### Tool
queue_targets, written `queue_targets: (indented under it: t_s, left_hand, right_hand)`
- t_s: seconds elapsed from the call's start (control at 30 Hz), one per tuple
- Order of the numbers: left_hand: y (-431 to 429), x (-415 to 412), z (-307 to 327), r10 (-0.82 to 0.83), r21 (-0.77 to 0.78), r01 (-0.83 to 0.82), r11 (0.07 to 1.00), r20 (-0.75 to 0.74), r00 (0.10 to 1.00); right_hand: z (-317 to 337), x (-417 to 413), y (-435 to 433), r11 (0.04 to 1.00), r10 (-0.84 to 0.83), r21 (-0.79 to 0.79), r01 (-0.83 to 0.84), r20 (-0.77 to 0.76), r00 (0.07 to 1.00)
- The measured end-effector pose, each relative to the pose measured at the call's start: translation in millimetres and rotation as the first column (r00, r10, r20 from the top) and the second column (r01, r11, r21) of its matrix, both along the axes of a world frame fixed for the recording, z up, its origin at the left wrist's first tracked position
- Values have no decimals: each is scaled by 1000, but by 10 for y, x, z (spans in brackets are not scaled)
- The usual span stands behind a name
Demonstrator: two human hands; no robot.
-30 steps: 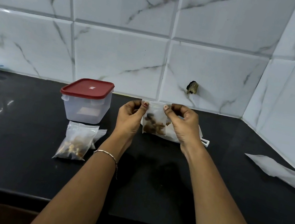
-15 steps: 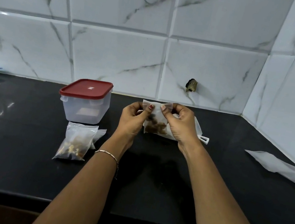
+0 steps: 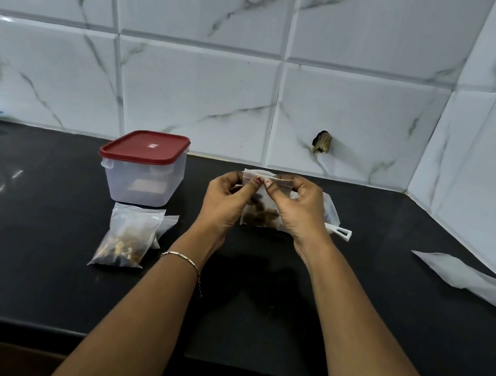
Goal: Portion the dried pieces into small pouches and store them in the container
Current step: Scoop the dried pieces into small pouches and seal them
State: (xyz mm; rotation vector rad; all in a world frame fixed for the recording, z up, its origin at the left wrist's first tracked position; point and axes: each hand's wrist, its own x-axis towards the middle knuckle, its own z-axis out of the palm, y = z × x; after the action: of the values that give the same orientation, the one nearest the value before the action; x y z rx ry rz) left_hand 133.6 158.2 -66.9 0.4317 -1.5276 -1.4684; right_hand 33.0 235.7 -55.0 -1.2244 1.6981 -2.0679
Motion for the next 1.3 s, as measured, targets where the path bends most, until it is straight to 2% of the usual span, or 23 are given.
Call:
queue_targets:
  t_s: [0.2, 0.33, 0.67, 1.03, 1.3]
  left_hand:
    - [-14, -5, -13, -11, -32, 11, 999, -15, 1000]
    - [-12, -12, -21, 29, -28, -29, 999, 4, 1000]
    - [-28, -24, -14, 93, 75, -92, 993, -8, 996]
    - [-18, -54, -41, 132, 20, -132, 991, -7, 991]
    - [-76, 71, -37, 198, 45, -198, 979, 2, 980]
  right_hand:
    - [14, -28, 16, 1000, -21, -8, 21, 6, 1000]
    - [15, -46, 3, 994, -111, 25, 110, 33, 993]
    - [-12, -120, -4, 989, -116, 98, 113, 24, 993]
    - [-6, -132, 63, 980, -197, 24, 196, 35, 980]
    - [-6, 3, 124, 997, 37, -80, -23, 172, 984]
